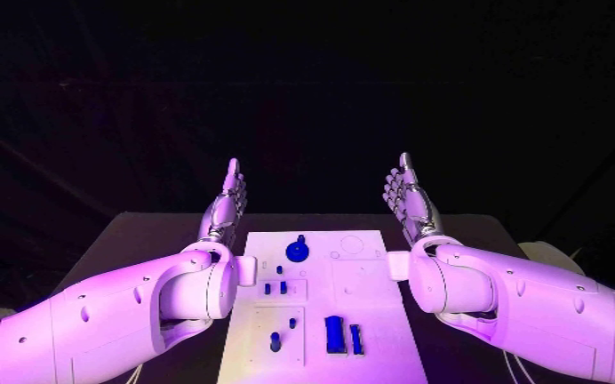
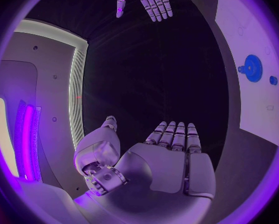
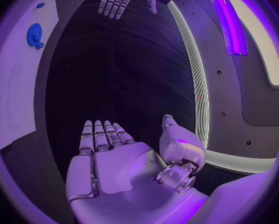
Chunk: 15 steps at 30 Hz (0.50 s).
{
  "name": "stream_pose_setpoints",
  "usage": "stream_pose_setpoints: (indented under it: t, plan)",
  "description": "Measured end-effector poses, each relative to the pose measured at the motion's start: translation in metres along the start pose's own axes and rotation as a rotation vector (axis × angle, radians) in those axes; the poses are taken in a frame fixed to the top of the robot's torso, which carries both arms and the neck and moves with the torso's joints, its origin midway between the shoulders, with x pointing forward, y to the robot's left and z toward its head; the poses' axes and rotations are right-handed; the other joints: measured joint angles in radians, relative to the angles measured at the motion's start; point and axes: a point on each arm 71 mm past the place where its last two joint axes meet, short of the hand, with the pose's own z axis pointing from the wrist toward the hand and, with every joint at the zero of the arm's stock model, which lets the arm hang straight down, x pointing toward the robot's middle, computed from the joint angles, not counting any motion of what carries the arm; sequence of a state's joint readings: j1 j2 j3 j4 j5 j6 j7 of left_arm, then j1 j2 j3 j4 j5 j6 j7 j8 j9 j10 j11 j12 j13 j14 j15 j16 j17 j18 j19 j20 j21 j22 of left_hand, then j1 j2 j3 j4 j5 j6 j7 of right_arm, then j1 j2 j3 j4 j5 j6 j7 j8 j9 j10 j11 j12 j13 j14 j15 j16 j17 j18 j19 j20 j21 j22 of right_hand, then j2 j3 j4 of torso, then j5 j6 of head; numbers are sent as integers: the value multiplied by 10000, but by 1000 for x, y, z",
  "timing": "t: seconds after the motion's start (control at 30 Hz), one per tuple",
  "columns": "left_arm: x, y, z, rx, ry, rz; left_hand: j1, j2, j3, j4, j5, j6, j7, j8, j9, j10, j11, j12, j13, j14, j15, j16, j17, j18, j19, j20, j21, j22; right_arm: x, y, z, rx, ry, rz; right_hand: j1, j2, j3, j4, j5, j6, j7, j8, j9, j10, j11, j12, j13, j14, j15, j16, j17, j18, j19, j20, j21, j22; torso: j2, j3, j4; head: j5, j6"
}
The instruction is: Assemble the parts on the task board
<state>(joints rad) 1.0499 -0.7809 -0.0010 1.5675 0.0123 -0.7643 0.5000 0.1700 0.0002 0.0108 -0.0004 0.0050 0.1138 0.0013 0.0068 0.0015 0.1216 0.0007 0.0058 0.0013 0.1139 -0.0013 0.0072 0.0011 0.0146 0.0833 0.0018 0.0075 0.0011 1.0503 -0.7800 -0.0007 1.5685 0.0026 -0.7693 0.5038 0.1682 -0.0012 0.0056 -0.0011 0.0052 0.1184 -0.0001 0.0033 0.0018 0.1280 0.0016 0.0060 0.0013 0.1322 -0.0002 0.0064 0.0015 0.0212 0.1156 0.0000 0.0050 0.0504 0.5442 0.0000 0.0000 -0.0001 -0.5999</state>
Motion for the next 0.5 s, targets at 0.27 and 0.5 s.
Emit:
stream_pose_setpoints:
  t: [0.27, 0.5]
  plan:
    - [0, 0, 0, 20, -16, 13, -486, -16, -38, 16, 0, -650, -8, 1, 1, -607, -9, 0, 1, -713, 12, -35, 1, 1, -647, -12, -40, 1, 0, 0, 0, -2, -19, 3, -1614, 21, 0, 0, 0, -1147, -1, 0, -9, -1233, -22, 0, 1, -1271, 0, 0, -6, -155, -1107, -1, 1, -485, 0, 0, 0, 0, 0]
    - [0, 0, 0, 26, -25, 19, -1624, -2, -37, 16, 1, -1088, -17, 0, -4, -1168, -6, 0, 2, -1085, 13, -36, 2, 0, -796, -17, -39, 2, 0, 0, 0, -4, -25, 5, -1626, 9, 0, 0, 0, -1147, -1, 0, -9, -1233, -22, 0, 2, -1271, 0, 0, -6, -155, -1106, -1, 0, -495, 0, 0, 0, 0, 0]
